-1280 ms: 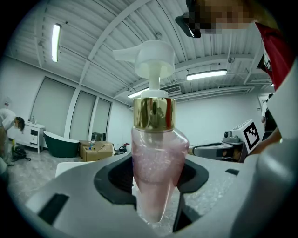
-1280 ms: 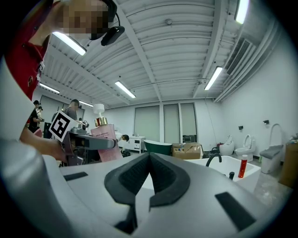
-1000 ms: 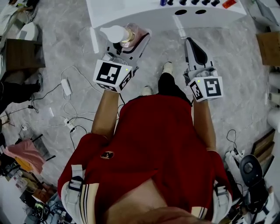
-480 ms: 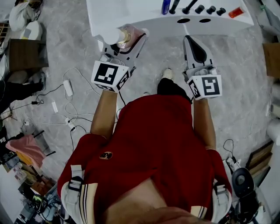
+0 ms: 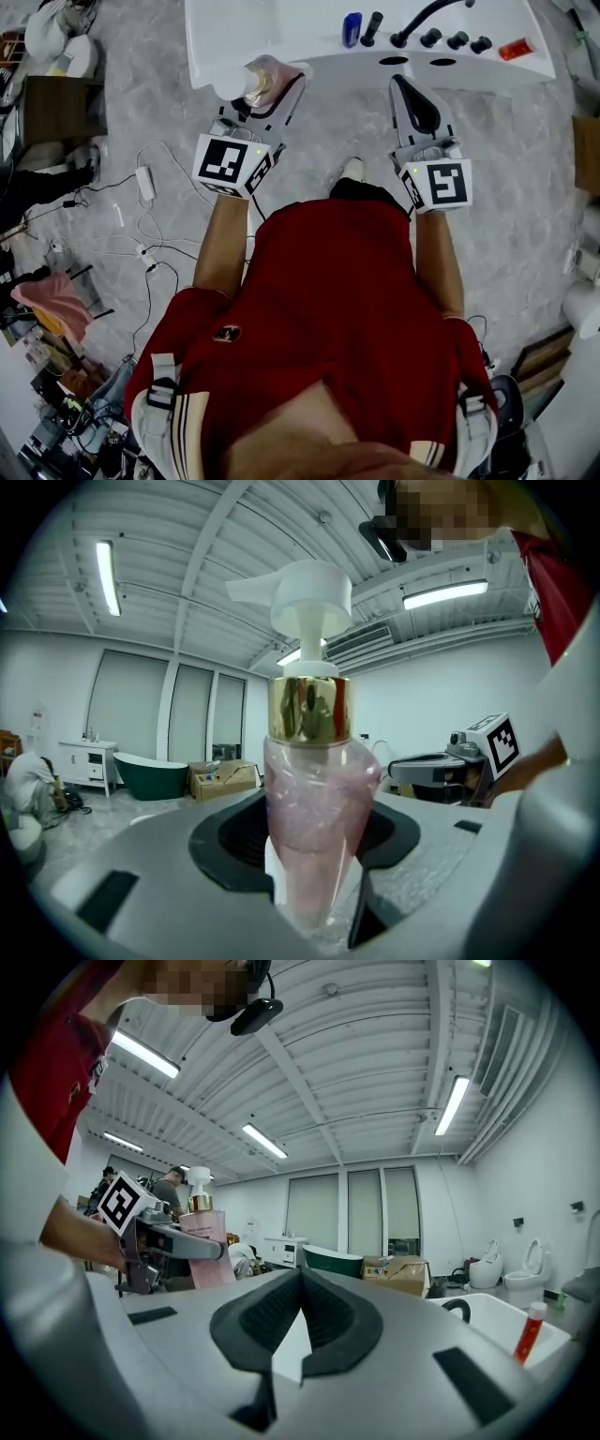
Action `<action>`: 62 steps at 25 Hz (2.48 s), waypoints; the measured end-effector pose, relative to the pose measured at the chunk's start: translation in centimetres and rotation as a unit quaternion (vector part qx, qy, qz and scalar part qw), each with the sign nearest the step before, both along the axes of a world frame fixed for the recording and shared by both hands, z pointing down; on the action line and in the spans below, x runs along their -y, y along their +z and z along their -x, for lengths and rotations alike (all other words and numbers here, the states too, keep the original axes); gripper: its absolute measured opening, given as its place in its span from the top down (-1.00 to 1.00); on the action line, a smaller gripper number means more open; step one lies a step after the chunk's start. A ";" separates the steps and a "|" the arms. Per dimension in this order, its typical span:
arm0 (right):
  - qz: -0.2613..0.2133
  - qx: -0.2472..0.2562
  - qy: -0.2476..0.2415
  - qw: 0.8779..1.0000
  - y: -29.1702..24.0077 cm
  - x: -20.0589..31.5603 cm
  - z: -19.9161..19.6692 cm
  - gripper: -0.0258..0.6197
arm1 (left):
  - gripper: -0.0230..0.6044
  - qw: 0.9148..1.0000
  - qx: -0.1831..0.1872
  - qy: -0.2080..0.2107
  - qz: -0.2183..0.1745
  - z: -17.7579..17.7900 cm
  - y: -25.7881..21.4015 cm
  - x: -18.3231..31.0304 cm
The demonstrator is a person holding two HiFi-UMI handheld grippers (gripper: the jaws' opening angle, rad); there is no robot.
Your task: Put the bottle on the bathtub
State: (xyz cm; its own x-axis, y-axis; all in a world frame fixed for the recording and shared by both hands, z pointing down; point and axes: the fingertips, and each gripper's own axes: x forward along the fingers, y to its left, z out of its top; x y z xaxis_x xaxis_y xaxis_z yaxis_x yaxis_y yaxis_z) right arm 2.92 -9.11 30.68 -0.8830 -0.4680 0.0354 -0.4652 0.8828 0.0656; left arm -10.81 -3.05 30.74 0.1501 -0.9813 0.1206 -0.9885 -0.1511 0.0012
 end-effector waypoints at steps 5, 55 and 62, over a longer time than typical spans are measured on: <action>0.001 0.004 -0.013 1.000 0.2 3.1 -0.6 0.92 | 0.20 1.000 0.002 -0.016 0.005 -0.3 0.5 2.9; 0.029 -0.049 0.100 0.993 3.8 11.4 3.8 0.92 | 0.20 0.995 0.000 0.079 0.061 4.6 11.4 16.1; 0.039 -0.064 0.126 0.989 4.7 11.8 3.7 0.92 | 0.20 0.991 0.003 0.100 0.087 5.1 15.3 17.5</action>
